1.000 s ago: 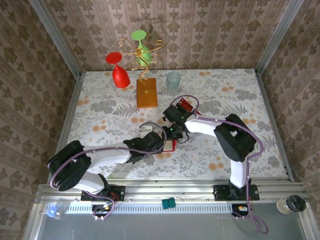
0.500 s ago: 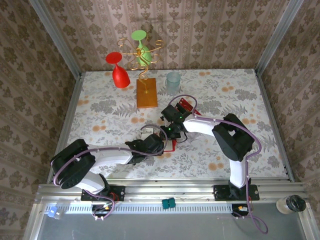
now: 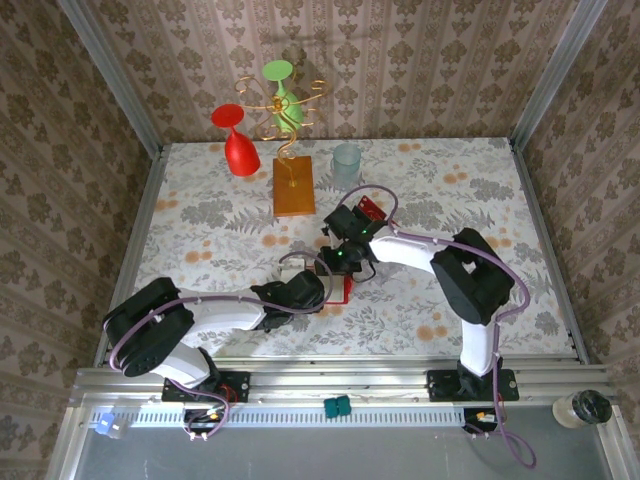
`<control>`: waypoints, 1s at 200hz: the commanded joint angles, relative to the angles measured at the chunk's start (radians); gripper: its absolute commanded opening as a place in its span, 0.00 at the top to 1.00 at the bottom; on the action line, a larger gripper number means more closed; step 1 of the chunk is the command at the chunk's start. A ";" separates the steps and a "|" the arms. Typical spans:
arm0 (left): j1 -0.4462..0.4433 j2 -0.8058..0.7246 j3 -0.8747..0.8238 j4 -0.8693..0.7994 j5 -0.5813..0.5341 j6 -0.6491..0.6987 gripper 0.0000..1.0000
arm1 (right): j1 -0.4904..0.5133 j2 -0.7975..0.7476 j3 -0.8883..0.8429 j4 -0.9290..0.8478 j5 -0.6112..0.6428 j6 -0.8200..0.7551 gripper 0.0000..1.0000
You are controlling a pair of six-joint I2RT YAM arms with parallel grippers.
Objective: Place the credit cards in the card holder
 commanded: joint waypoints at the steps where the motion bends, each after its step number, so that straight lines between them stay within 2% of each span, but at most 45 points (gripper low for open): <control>1: -0.008 0.015 -0.022 -0.008 0.005 -0.023 0.09 | -0.014 -0.061 -0.017 -0.020 0.035 0.008 0.59; 47: -0.009 0.014 -0.022 -0.009 0.002 -0.021 0.09 | -0.016 -0.052 -0.057 0.004 0.037 0.033 0.50; 98: -0.010 0.011 -0.022 -0.009 0.000 -0.020 0.09 | -0.014 -0.013 -0.058 0.043 -0.012 0.039 0.50; 145: -0.009 -0.006 -0.019 -0.012 0.000 -0.014 0.09 | -0.014 -0.011 -0.043 0.073 -0.107 0.028 0.51; 200: 0.000 -0.164 -0.022 -0.094 -0.048 0.003 0.06 | 0.028 -0.033 0.011 0.011 -0.127 0.016 0.51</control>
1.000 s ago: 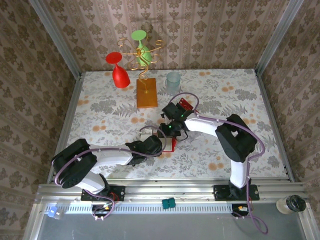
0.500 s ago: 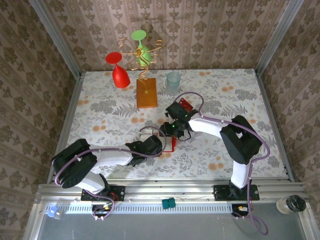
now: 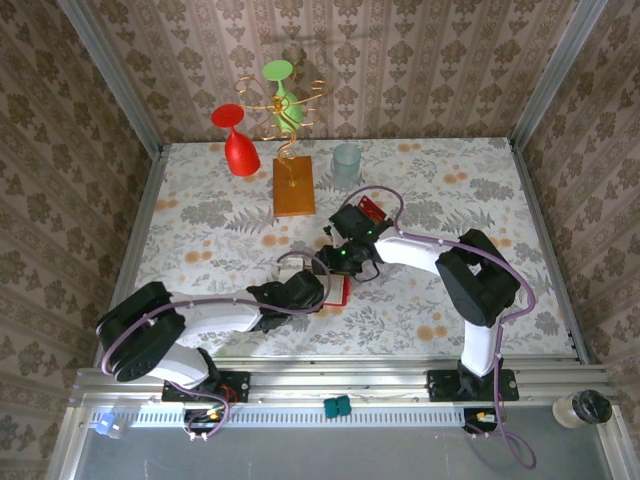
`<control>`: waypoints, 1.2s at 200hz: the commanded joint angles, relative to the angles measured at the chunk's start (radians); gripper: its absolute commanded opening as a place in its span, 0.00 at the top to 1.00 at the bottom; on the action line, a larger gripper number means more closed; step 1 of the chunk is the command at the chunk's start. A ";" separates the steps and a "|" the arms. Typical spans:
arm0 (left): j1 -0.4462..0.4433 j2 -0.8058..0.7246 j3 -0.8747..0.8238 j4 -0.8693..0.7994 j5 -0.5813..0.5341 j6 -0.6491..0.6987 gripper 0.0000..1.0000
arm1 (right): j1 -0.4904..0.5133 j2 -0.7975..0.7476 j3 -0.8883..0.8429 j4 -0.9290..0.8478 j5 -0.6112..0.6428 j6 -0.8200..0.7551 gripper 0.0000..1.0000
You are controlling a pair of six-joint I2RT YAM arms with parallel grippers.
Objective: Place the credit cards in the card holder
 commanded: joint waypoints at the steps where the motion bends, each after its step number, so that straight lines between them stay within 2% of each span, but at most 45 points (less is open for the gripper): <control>1: 0.004 -0.098 -0.018 -0.065 -0.040 0.006 0.06 | 0.030 -0.014 0.048 -0.038 -0.040 -0.011 0.51; 105: 0.111 -0.510 -0.164 -0.195 -0.056 0.011 0.04 | 0.087 0.080 0.137 -0.019 -0.041 0.060 0.50; 240: 0.145 -0.592 -0.187 -0.231 -0.036 0.028 0.03 | 0.088 0.152 0.125 0.287 -0.156 0.243 0.54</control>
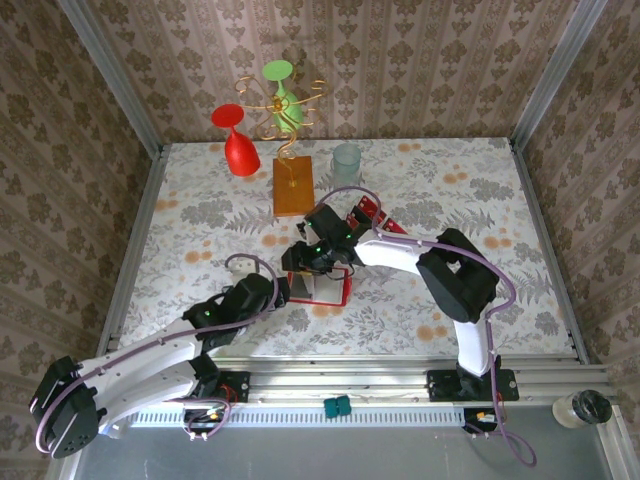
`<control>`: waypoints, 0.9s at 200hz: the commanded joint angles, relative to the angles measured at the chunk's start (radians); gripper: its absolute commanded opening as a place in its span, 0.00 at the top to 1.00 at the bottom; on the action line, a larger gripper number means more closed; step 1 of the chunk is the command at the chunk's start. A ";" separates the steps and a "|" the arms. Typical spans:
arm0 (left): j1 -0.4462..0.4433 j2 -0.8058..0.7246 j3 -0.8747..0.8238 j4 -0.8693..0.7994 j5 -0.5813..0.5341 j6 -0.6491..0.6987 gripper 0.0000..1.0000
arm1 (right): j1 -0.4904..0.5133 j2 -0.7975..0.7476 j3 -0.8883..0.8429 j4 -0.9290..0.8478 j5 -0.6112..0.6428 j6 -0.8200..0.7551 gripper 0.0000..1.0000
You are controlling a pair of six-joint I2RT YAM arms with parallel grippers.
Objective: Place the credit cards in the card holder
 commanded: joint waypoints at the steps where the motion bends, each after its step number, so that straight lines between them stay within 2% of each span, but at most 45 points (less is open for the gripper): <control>1: 0.011 -0.024 -0.007 -0.038 0.000 0.021 0.03 | 0.005 0.046 0.011 0.088 -0.050 0.056 0.54; 57: 0.013 -0.048 -0.007 -0.064 -0.001 0.021 0.03 | 0.004 0.132 0.035 0.221 -0.079 0.131 0.55; 85: 0.012 -0.049 -0.010 -0.063 0.001 0.021 0.03 | 0.002 0.130 0.060 0.208 -0.102 0.117 0.55; 131: 0.013 -0.025 -0.015 -0.033 0.006 0.016 0.03 | -0.004 0.019 0.081 0.066 -0.103 0.004 0.53; 180: 0.014 0.018 -0.009 -0.007 0.017 0.018 0.03 | -0.051 -0.115 -0.055 0.007 -0.049 -0.048 0.55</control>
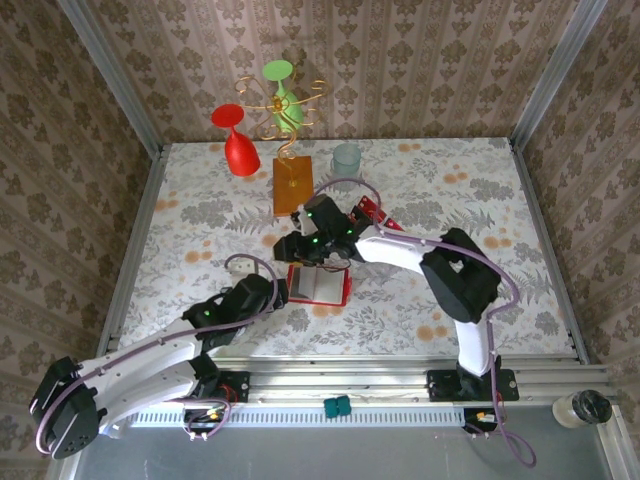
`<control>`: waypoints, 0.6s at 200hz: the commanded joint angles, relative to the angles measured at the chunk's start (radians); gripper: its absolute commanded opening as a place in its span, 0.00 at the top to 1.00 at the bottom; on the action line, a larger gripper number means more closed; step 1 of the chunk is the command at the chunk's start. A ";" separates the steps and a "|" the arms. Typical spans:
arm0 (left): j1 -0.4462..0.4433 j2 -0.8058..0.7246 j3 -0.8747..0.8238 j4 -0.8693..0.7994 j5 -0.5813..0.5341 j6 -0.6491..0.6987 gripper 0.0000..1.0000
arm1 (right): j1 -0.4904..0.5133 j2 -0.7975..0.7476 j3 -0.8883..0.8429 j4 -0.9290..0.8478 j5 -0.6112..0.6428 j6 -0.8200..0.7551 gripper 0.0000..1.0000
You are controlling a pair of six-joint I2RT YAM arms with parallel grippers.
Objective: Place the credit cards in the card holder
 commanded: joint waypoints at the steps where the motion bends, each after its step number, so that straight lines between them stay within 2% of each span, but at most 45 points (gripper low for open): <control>1: 0.009 0.013 -0.008 0.017 0.009 0.015 0.03 | -0.033 -0.080 -0.078 -0.076 0.029 -0.055 0.55; 41: 0.009 0.020 -0.001 0.023 0.010 0.020 0.02 | -0.095 -0.179 -0.309 0.022 0.101 -0.014 0.74; 58: 0.008 0.026 0.004 0.023 0.014 0.023 0.02 | -0.098 -0.161 -0.353 0.054 0.122 0.002 0.74; 87: 0.009 0.047 0.014 0.030 0.018 0.032 0.02 | -0.080 -0.091 -0.336 0.103 0.085 0.020 0.74; 120: 0.008 0.086 0.021 0.054 0.039 0.038 0.02 | -0.086 -0.129 -0.291 0.001 0.116 -0.047 0.73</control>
